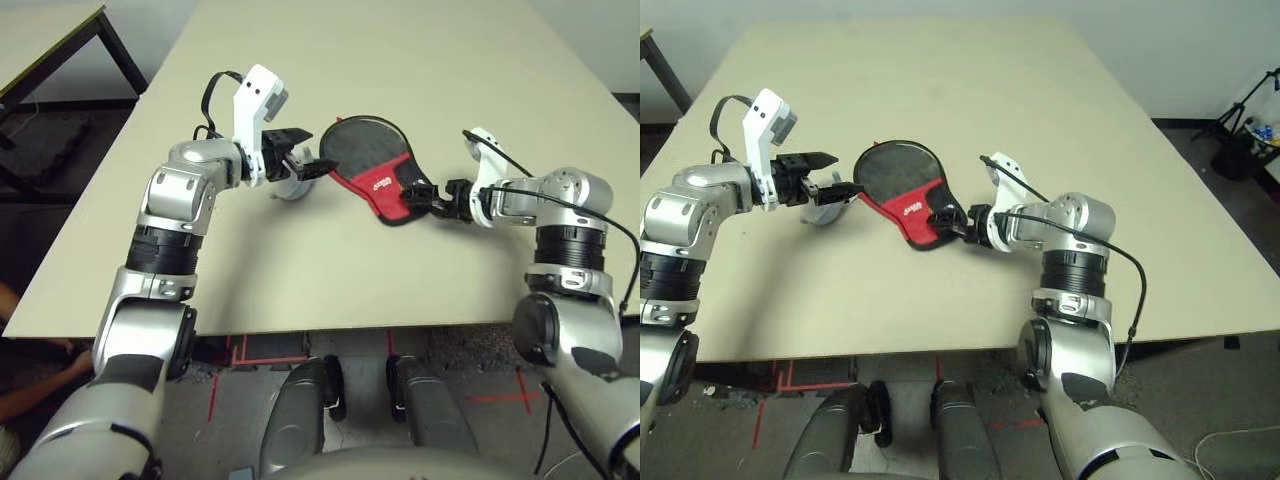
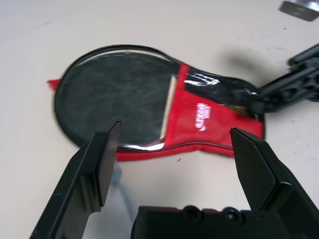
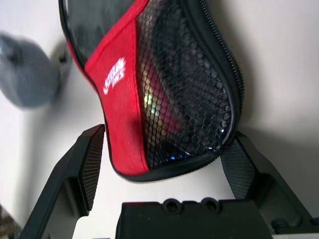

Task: Store the ping-pong paddle in its case and zip it.

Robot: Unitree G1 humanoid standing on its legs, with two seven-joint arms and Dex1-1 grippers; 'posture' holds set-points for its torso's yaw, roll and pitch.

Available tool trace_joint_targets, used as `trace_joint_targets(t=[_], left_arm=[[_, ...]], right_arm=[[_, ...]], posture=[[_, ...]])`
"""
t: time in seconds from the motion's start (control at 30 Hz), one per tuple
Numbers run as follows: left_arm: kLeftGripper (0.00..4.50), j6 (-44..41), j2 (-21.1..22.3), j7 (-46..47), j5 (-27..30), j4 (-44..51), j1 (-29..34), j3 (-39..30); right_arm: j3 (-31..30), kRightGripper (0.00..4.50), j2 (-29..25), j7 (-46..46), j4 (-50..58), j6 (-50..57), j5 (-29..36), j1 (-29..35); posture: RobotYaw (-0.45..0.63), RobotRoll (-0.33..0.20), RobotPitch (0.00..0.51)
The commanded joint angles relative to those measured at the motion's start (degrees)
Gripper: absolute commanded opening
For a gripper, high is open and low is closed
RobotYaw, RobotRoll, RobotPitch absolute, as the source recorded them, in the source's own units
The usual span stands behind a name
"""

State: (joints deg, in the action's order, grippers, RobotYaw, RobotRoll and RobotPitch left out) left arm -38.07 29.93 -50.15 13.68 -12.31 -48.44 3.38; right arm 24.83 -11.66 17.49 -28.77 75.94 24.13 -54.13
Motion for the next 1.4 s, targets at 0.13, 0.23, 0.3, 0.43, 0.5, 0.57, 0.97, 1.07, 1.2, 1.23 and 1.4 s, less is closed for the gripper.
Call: trace_joint_targets(t=[0.13, 0.23, 0.3, 0.43, 0.5, 0.57, 0.97, 1.07, 1.2, 1.23, 1.4], left_arm=[[4.50, 0.2, -1.4, 0.6, 0.2, -0.9, 0.0, 0.4], [4.50, 0.1, -1.6, 0.6, 0.2, -0.8, 0.0, 0.4], [4.50, 0.0, -1.8, 0.6, 0.3, -0.7, 0.2, 0.4], [4.50, -0.1, -2.1, 0.7, 0.4, -0.6, 0.4, 0.5], [4.50, 0.1, -2.2, 0.8, 0.3, -0.7, 0.6, 0.5], [4.50, 0.2, -2.3, 0.8, 0.4, -0.8, 0.8, 0.5], [4.50, 0.4, -2.8, 1.3, 0.3, -0.1, 2.2, 1.0], [4.50, 0.5, -3.0, 1.1, 0.3, -0.1, 2.0, 1.2], [4.50, 1.1, -3.0, 0.7, 0.1, -0.9, 1.4, 1.6], [4.50, 1.3, -3.0, 0.7, 0.1, -1.3, 1.2, 1.6], [4.50, 2.3, -3.5, 0.2, -0.1, -2.9, 0.7, 2.2]], right_arm=[[3.3, 4.33, 2.8, -5.0, -6.6, -7.1, 0.7, -0.8], [2.8, 3.62, 3.2, -5.9, -6.1, -6.9, 1.0, 0.0], [2.4, 3.01, 3.2, -6.7, -5.4, -6.4, 0.9, 0.9], [1.2, 1.77, 3.2, -6.9, -2.6, -4.1, 1.2, 2.6], [1.1, 1.10, 3.5, -7.5, -0.5, -2.1, 1.5, 3.5], [1.3, 0.48, 4.1, -8.6, 4.1, 3.1, 2.1, 5.1], [-2.7, 0.01, 1.7, -27.0, 30.4, 16.6, 38.3, 24.4], [-5.6, 0.01, -3.1, -36.8, 33.8, 16.6, 55.5, 30.7], [-18.2, 0.01, -16.6, -55.6, 40.3, 0.4, 85.9, 41.2], [-20.5, 0.01, -19.2, -56.5, 43.2, -3.3, 88.6, 44.2], [-26.7, 0.01, -28.0, -52.7, 54.3, -13.9, 88.9, 54.4]], posture=[[0.03, 0.000, 0.178], [0.03, 0.000, 0.187], [0.02, 0.000, 0.190], [0.02, 0.000, 0.198], [0.01, 0.000, 0.204], [0.01, 0.000, 0.214], [-0.02, 0.000, 0.208], [-0.03, 0.000, 0.208], [-0.05, 0.000, 0.211], [-0.06, 0.000, 0.212], [-0.08, 0.000, 0.214]])
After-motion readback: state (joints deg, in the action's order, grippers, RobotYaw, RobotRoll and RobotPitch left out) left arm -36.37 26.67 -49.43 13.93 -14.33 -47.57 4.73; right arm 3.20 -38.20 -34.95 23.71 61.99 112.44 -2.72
